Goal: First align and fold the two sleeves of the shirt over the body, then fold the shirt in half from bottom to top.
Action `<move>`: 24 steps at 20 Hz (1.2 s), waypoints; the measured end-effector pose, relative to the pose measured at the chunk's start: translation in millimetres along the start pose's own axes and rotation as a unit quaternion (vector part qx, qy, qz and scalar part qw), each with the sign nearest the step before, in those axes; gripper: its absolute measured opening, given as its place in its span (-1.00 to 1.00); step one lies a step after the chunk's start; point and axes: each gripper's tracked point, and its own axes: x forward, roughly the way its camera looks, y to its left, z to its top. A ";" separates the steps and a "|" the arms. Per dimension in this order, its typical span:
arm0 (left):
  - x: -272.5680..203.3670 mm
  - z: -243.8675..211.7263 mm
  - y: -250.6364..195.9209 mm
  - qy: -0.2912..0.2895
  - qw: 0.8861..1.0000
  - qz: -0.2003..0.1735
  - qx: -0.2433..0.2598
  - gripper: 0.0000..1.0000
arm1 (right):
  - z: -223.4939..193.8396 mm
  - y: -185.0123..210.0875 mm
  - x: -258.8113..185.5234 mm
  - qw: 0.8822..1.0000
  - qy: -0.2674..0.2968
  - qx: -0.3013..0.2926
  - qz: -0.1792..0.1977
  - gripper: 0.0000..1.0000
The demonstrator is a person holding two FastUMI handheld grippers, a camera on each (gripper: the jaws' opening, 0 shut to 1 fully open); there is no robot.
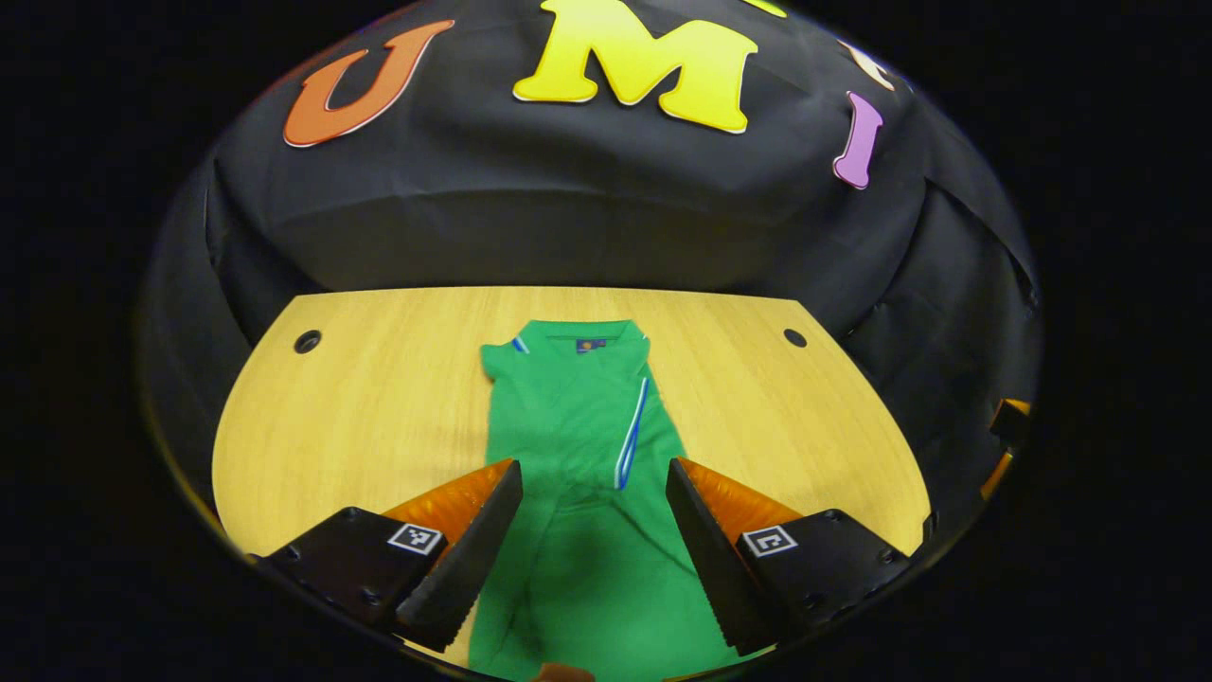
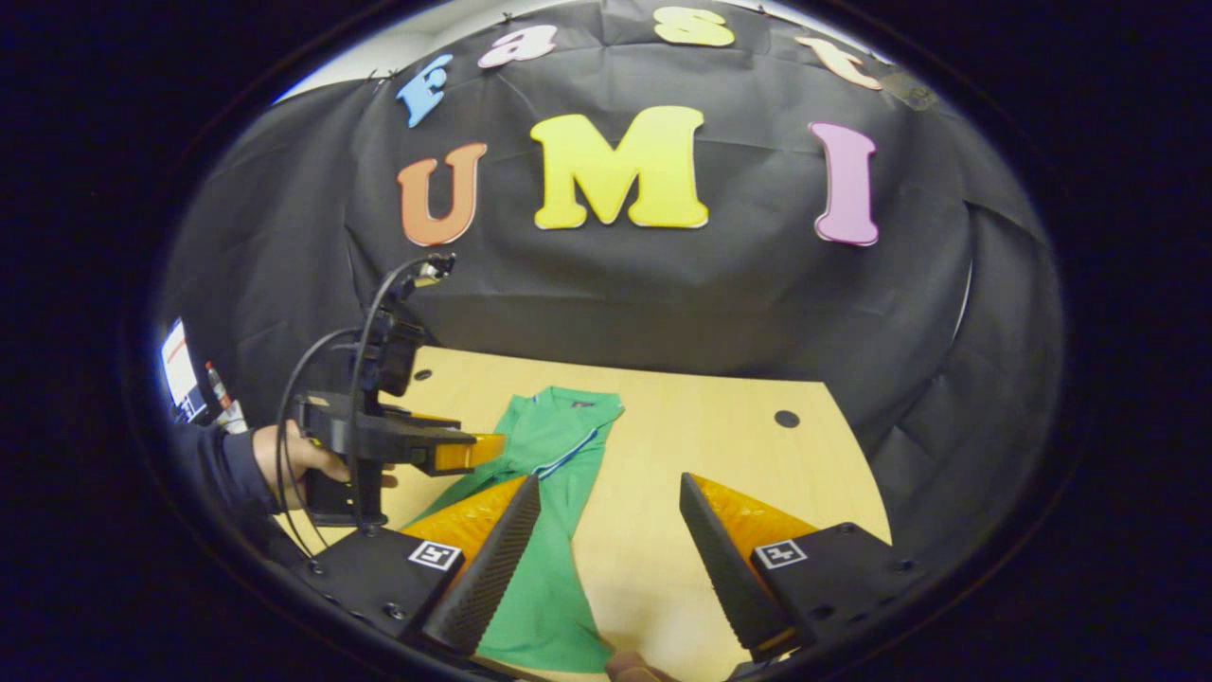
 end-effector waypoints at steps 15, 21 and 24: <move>-86.9 -215.4 77.6 0.178 0.983 0.024 -0.026 0.98 | -177.5 19.5 24.4 0.978 0.208 -0.018 -0.010 0.93; -113.1 -251.6 72.2 0.260 0.965 0.018 -0.019 0.98 | -228.8 -4.1 11.8 0.960 0.278 -0.025 -0.034 0.93; -121.4 -255.7 74.7 0.291 0.956 0.022 -0.016 0.96 | -249.4 -7.8 3.1 0.949 0.312 -0.008 -0.039 0.92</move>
